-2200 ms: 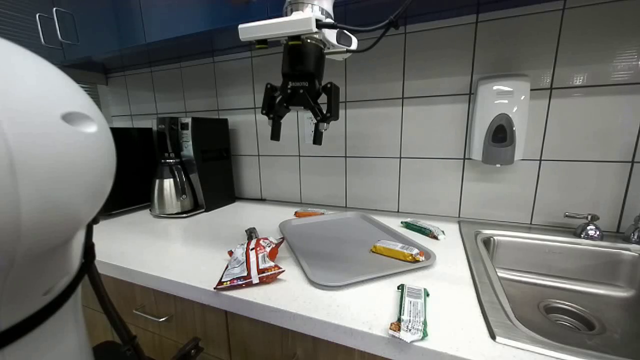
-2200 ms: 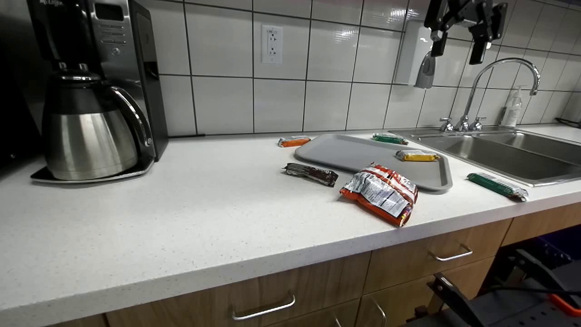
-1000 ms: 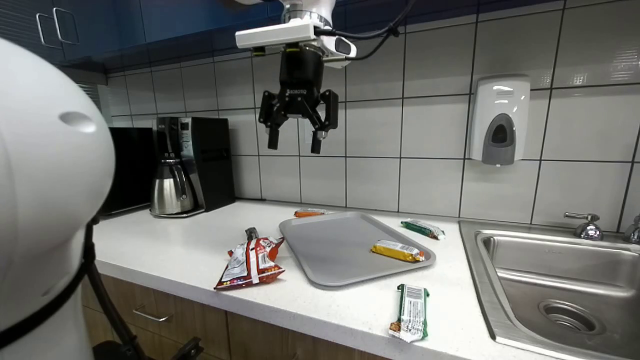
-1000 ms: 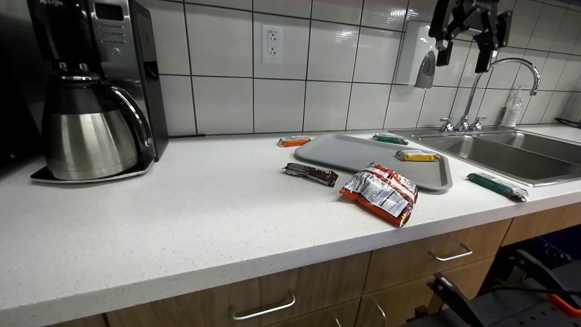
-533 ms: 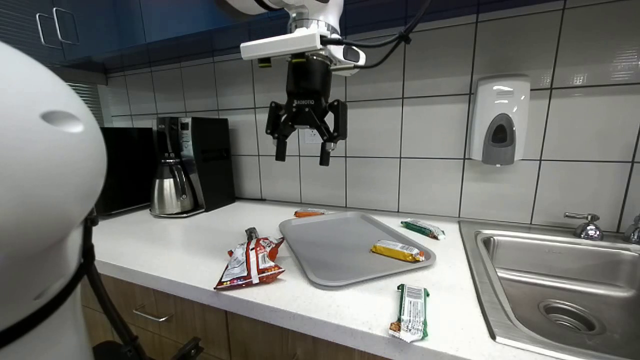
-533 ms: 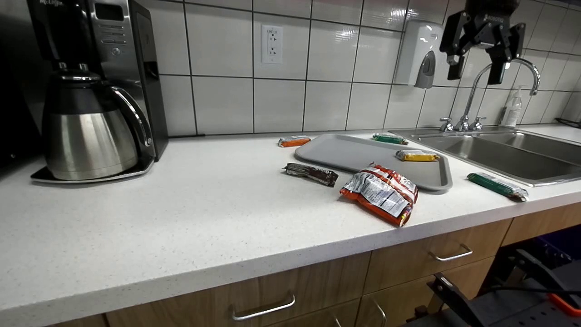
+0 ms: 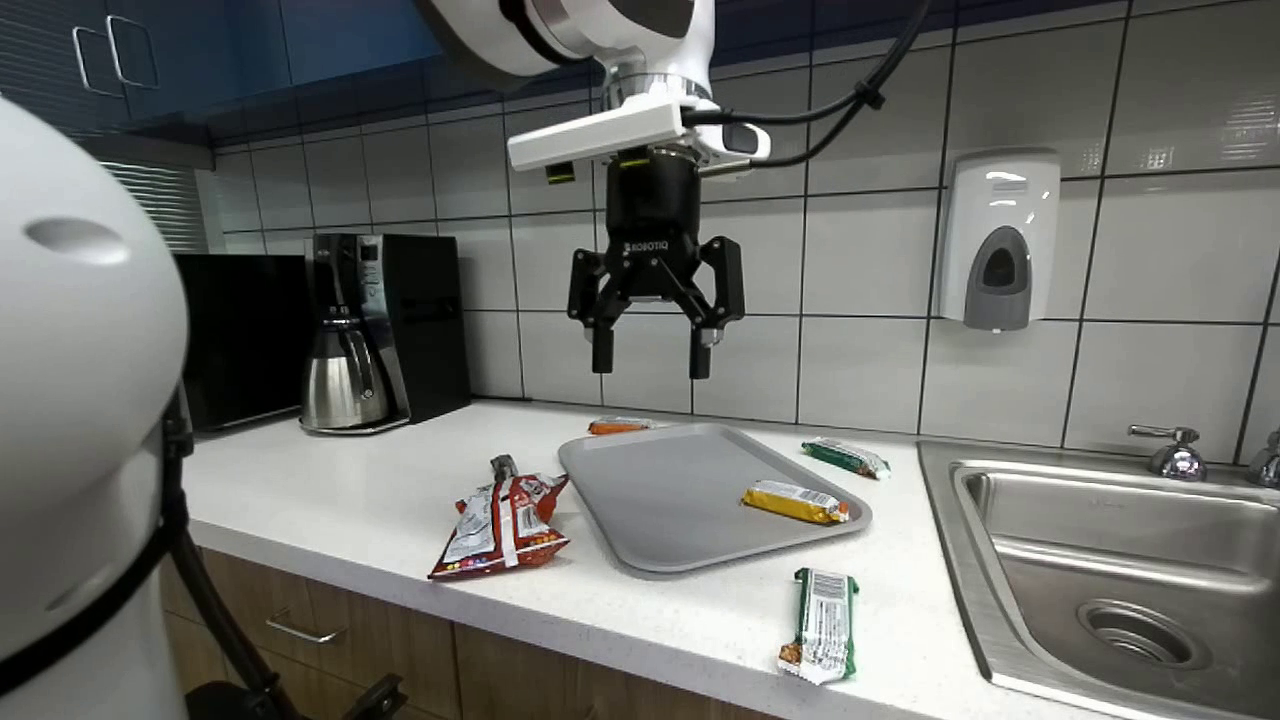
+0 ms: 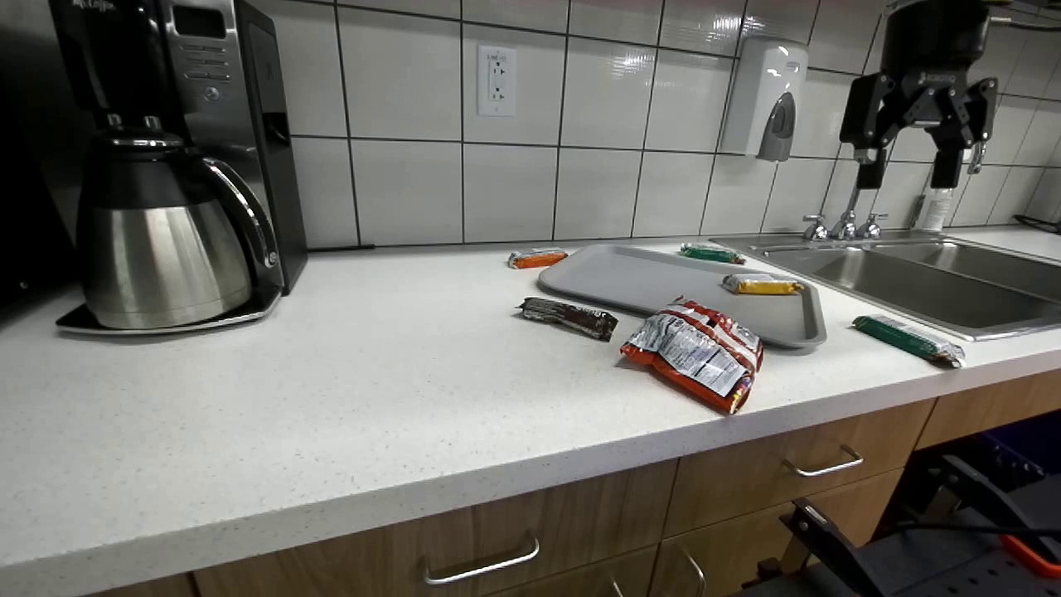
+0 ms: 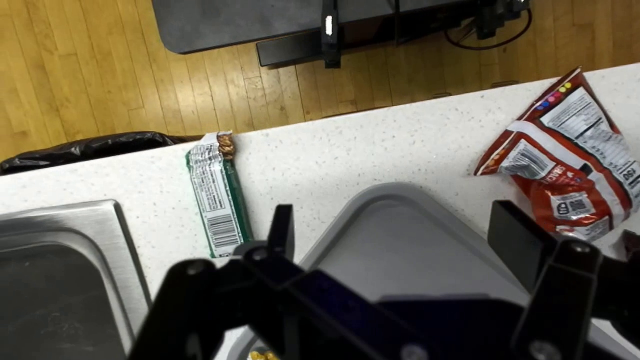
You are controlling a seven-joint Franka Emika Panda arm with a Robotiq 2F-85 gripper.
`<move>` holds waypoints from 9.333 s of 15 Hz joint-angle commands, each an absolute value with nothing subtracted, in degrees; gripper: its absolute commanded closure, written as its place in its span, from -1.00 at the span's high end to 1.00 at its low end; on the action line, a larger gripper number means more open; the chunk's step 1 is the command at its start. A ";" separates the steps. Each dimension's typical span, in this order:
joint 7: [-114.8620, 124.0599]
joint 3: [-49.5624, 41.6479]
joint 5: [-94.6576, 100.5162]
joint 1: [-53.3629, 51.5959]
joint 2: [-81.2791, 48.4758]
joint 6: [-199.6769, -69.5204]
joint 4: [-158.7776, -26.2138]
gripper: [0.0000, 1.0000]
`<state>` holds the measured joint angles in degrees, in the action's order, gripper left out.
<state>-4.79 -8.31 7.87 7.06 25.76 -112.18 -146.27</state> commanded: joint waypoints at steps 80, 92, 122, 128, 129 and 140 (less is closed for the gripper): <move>-26.60 -15.77 8.65 17.25 -7.61 -146.68 -143.79 -0.50; -25.19 -15.14 6.73 16.09 -2.26 -143.69 -143.46 -0.65; -11.92 -6.91 4.54 6.19 -10.20 -141.96 -136.87 -0.65; -7.81 -7.18 4.82 6.06 -13.42 -141.77 -134.76 0.35; -7.06 -7.29 5.08 5.98 -13.59 -141.27 -134.45 0.37; -10.21 -6.88 1.71 6.63 -2.27 -133.30 -135.25 1.00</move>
